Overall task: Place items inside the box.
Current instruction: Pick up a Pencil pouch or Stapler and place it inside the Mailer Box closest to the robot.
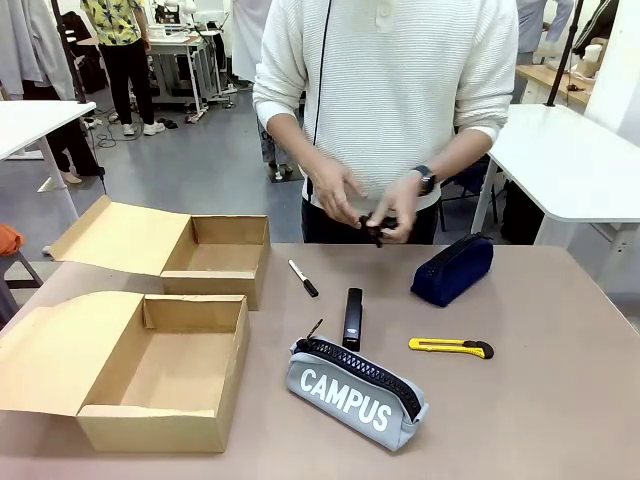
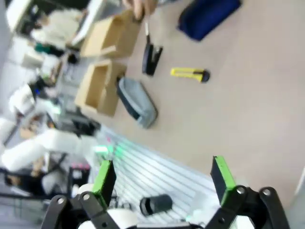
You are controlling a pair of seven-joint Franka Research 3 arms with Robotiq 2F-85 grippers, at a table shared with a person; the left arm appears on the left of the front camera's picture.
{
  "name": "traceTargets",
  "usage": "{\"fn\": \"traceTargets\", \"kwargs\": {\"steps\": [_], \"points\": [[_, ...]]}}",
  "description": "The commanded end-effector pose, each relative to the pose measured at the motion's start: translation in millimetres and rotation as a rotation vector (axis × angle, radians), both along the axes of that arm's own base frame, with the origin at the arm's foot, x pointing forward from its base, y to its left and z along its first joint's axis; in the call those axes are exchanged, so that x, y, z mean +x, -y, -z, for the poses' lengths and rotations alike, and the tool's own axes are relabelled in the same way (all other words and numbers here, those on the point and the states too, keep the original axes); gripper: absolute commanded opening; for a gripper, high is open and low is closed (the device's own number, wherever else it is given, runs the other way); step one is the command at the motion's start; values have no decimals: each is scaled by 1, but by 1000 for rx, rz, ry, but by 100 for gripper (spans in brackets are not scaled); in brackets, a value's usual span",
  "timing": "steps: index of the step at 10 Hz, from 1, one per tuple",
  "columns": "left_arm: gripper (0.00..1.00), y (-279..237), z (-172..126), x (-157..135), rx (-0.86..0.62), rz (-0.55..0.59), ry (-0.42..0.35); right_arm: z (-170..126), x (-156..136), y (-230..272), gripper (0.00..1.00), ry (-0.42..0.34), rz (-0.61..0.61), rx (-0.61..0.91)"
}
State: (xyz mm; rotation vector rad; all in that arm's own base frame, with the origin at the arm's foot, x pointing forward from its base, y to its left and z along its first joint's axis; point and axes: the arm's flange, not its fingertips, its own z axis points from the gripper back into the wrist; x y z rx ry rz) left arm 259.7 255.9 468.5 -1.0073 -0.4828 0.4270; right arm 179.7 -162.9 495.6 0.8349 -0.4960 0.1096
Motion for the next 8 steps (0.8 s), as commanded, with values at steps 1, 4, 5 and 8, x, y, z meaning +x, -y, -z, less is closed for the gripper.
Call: {"fn": "traceTargets", "kwargs": {"steps": [1,4,5,8], "points": [[100,0,-1,-2,3,11,20,37,3,-86,100,17,-173,-128],[100,0,-1,-2,3,11,20,75,-7,-187,100,-10,-470,-241],[100,0,-1,-2,3,11,20,90,-24,-202,100,14,-589,-274],[100,0,-1,-2,3,11,20,-11,41,-151,100,-68,-495,-251]]}}
